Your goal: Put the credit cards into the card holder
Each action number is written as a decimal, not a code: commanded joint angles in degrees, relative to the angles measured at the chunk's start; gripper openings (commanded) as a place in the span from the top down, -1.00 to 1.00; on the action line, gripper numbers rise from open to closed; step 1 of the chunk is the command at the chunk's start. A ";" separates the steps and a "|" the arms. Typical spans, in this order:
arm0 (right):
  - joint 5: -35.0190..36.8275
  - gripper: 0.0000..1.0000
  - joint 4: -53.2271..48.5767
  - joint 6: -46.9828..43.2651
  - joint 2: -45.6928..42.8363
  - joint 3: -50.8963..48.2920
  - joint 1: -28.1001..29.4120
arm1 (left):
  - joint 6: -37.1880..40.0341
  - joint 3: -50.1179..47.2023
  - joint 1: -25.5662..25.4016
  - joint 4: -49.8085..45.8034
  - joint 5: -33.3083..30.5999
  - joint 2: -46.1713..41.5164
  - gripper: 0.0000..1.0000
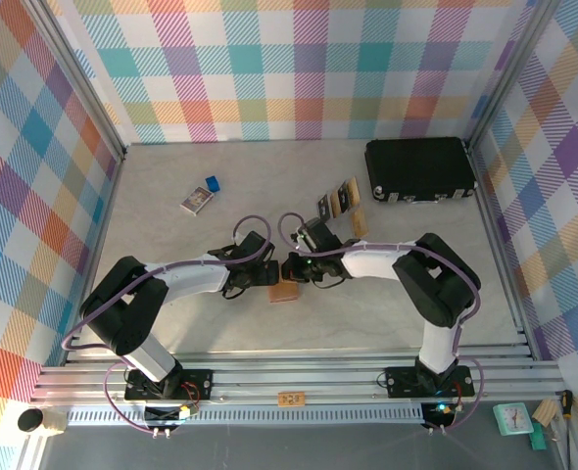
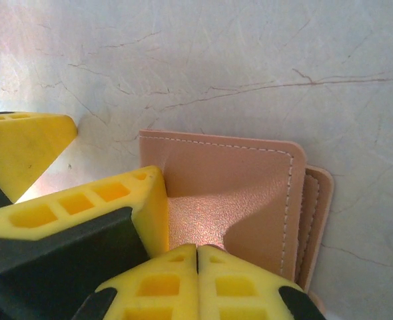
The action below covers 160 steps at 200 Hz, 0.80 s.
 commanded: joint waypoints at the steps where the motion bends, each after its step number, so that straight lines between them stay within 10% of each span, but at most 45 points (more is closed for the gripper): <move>1: 4.76 1.00 -3.68 -0.40 1.01 -5.48 2.23 | -2.05 -1.86 0.00 -3.48 -0.34 3.71 -0.98; 107: 8.22 1.00 0.14 -0.63 1.62 -9.51 4.38 | -3.38 -2.57 0.01 -3.11 0.56 3.86 -0.98; 160: 9.34 -0.03 -9.68 -3.25 -6.13 -0.72 4.23 | -1.62 2.05 1.07 -5.25 0.42 2.28 -1.00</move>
